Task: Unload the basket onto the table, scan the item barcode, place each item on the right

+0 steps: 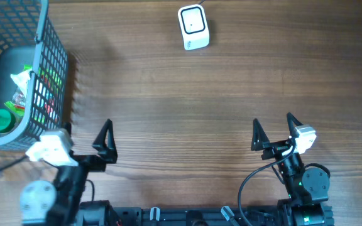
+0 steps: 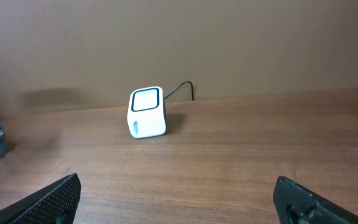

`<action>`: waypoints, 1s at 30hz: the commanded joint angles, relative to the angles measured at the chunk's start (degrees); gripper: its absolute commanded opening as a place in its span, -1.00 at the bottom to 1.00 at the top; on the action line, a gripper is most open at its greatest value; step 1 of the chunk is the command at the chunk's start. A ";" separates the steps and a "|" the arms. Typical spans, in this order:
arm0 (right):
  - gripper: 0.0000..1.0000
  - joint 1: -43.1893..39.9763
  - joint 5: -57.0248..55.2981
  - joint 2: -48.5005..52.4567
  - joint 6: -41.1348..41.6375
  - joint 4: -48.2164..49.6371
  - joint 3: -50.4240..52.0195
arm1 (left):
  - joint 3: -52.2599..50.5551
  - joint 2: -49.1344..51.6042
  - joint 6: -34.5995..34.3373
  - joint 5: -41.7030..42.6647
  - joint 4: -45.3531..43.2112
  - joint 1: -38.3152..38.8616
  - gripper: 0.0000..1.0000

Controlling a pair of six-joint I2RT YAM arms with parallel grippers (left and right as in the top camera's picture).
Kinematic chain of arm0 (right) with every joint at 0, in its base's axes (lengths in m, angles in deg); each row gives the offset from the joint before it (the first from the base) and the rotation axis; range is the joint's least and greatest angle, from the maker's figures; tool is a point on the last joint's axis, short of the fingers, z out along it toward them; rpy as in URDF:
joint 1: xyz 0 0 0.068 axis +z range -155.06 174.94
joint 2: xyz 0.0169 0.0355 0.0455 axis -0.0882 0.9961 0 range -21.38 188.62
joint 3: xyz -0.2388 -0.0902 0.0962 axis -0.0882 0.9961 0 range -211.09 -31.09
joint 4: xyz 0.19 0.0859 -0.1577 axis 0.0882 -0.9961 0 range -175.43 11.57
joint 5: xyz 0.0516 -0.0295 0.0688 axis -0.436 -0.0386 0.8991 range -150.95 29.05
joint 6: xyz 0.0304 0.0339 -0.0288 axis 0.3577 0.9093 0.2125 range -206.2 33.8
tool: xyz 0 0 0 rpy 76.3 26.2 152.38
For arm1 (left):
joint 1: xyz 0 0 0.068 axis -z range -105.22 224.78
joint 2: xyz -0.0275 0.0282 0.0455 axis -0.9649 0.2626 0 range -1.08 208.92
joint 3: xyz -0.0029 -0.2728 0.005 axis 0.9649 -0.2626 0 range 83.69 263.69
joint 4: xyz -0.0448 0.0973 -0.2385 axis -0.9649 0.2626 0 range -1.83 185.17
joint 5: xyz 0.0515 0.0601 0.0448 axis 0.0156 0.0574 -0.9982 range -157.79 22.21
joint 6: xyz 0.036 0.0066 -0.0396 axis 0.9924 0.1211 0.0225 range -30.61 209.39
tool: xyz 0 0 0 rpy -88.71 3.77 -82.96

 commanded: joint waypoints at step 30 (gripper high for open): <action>0.99 0.11 -1.01 -0.04 0.37 0.17 0.04 | 81.26 85.26 -6.67 -9.11 36.96 -32.44 1.00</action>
